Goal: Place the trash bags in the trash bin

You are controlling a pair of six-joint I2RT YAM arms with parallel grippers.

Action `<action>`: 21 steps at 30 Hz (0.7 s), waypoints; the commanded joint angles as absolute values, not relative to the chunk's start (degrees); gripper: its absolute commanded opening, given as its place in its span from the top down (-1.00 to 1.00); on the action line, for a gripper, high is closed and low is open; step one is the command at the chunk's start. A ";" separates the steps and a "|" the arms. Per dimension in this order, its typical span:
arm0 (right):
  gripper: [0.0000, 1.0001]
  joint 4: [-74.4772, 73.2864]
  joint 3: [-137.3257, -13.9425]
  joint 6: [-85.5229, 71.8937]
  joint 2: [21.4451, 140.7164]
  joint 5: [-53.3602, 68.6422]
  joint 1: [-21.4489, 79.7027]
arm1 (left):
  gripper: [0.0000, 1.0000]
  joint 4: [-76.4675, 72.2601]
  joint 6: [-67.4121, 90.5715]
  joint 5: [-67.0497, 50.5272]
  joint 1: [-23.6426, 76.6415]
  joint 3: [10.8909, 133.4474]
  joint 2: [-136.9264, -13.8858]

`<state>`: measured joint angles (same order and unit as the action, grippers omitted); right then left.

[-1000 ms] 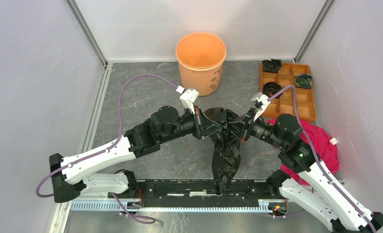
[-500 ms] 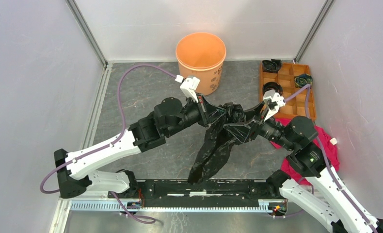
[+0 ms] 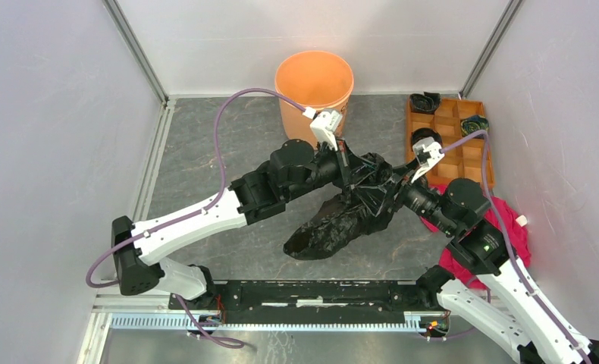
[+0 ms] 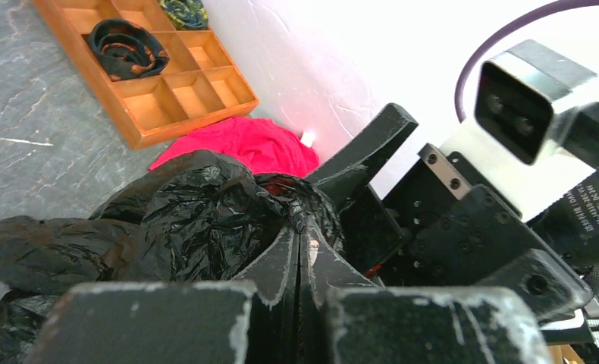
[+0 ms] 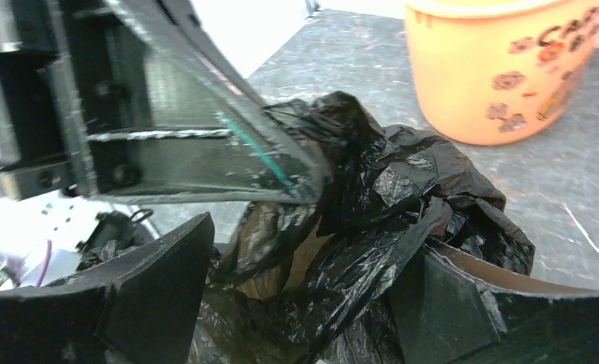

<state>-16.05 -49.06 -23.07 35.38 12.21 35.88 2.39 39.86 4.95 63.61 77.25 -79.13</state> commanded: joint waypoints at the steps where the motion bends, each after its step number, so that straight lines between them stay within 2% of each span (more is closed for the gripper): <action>1: -0.61 -16.54 -51.01 -25.30 35.51 2.27 35.94 | 0.96 -2.26 39.83 2.41 63.68 81.24 -80.91; 4: -0.11 -15.17 -49.42 -26.14 35.04 -1.53 35.90 | 0.96 -3.00 40.42 1.05 63.58 81.78 -81.83; 6: 0.32 -13.86 -47.57 -26.17 34.34 -2.93 35.92 | 0.83 -2.73 39.95 0.47 63.65 82.15 -82.00; 8: 0.72 -14.05 -46.24 -25.63 33.40 -4.52 35.95 | 0.40 -0.76 38.09 1.24 63.63 82.57 -81.37; 10: 0.95 -15.26 -45.14 -24.58 32.09 -6.83 35.92 | -0.15 4.29 35.35 4.37 63.64 83.15 -80.21; 13: 0.99 -18.34 -43.36 -22.02 28.85 -10.97 35.91 | -0.81 14.70 31.41 14.29 63.32 83.90 -77.95; 16: 0.99 -21.43 -42.40 -19.91 25.26 -15.85 35.94 | -0.99 21.15 29.56 17.52 59.34 83.23 -75.89; 21: 0.99 -23.09 -43.18 -16.76 19.79 -21.17 35.94 | -1.00 26.44 32.46 8.65 40.96 81.63 -74.30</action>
<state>-22.63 -42.17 -20.53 22.74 -14.68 35.88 20.23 33.74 10.07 53.15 81.17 -76.86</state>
